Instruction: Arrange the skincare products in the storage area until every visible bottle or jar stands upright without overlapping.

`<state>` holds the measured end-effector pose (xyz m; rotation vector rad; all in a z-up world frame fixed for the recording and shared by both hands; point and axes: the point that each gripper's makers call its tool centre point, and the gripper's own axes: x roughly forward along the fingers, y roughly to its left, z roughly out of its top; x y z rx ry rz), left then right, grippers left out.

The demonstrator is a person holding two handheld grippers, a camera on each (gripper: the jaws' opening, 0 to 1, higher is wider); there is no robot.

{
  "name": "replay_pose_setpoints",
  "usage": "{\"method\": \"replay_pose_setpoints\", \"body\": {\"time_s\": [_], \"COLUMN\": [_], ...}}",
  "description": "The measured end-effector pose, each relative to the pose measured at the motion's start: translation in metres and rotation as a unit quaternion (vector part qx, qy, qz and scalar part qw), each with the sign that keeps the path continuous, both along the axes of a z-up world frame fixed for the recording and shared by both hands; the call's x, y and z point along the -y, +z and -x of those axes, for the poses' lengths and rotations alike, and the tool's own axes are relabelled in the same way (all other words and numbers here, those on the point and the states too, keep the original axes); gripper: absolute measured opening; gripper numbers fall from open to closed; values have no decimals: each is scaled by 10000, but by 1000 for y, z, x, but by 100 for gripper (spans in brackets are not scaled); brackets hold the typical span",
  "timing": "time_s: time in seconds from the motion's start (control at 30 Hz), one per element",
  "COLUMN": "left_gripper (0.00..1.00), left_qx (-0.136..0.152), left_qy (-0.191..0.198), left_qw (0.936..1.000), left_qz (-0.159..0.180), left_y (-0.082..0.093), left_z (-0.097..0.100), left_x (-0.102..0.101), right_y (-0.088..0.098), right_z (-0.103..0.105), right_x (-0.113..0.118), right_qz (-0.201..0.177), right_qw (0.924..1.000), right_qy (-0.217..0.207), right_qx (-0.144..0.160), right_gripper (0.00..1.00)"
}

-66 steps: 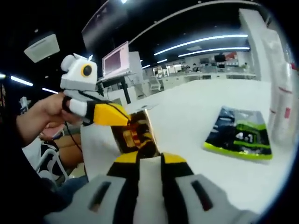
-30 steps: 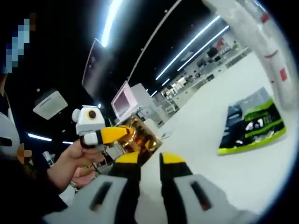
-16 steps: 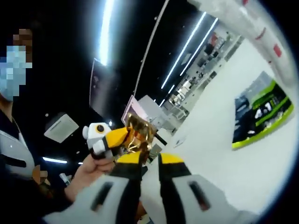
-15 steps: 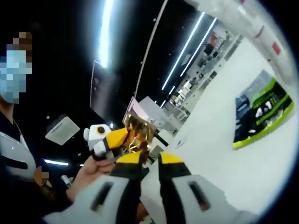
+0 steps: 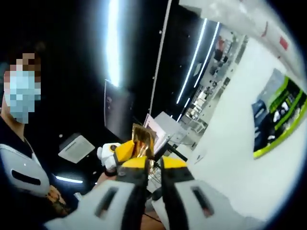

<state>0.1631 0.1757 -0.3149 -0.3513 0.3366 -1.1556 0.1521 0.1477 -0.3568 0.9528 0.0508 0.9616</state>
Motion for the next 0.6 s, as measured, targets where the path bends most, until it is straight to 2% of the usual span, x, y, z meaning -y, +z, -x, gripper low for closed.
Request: {"method": "replay_pose_setpoints", "body": {"time_s": [0.17, 0.33, 0.6], "left_gripper": [0, 0, 0], "left_qx": [-89, -168, -234], "left_qy": [-55, -53, -93], "left_qw": [9999, 9995, 9991], "left_qz": [124, 247, 331], "left_y": [0, 1, 4], "left_z": [4, 4, 7], "left_x": [3, 4, 5], "right_y": [-1, 2, 8], "right_z": [1, 3, 4], "right_x": [1, 2, 4], "right_qz": [-97, -397, -498], "right_qw": [9999, 9991, 9987], "right_qy": [2, 46, 26], "right_qx": [-36, -119, -69], "right_gripper": [1, 1, 6]}}
